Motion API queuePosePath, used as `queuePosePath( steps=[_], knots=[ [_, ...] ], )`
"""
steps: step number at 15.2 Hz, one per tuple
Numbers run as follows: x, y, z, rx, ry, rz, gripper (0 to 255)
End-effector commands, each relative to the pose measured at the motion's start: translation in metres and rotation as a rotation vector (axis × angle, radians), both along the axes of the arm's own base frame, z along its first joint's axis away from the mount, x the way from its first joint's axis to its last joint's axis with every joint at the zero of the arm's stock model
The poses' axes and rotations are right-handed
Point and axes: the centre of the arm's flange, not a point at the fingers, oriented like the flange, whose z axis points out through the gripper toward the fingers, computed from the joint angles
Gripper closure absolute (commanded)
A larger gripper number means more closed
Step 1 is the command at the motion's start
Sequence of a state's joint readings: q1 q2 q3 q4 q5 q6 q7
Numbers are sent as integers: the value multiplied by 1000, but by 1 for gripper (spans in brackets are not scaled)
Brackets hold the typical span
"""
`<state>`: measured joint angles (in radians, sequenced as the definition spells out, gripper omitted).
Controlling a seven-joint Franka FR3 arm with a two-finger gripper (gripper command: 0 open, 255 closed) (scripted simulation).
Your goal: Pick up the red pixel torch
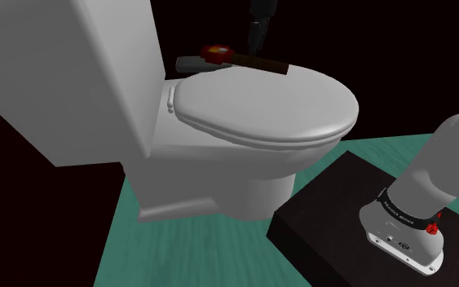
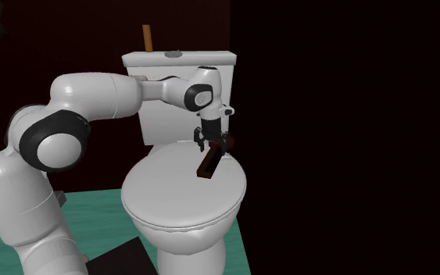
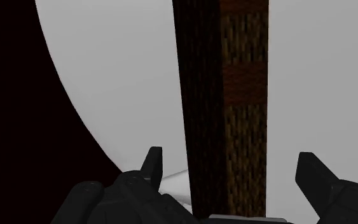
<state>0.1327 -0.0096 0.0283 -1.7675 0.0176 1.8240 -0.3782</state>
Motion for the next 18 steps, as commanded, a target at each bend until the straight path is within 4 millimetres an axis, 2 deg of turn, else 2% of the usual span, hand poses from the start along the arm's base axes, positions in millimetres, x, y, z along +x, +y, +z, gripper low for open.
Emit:
queuePosePath(
  steps=[1,2,9,11,12,18],
  knots=[
    [21,17,0,-10,-8,48,0],
    [25,20,0,-12,-9,56,0],
    [25,20,-40,-12,-9,56,0],
    [25,20,-40,-12,-9,56,0],
    [25,20,-40,-12,-10,56,255],
    [22,19,-40,-12,-10,56,255]
  ],
)
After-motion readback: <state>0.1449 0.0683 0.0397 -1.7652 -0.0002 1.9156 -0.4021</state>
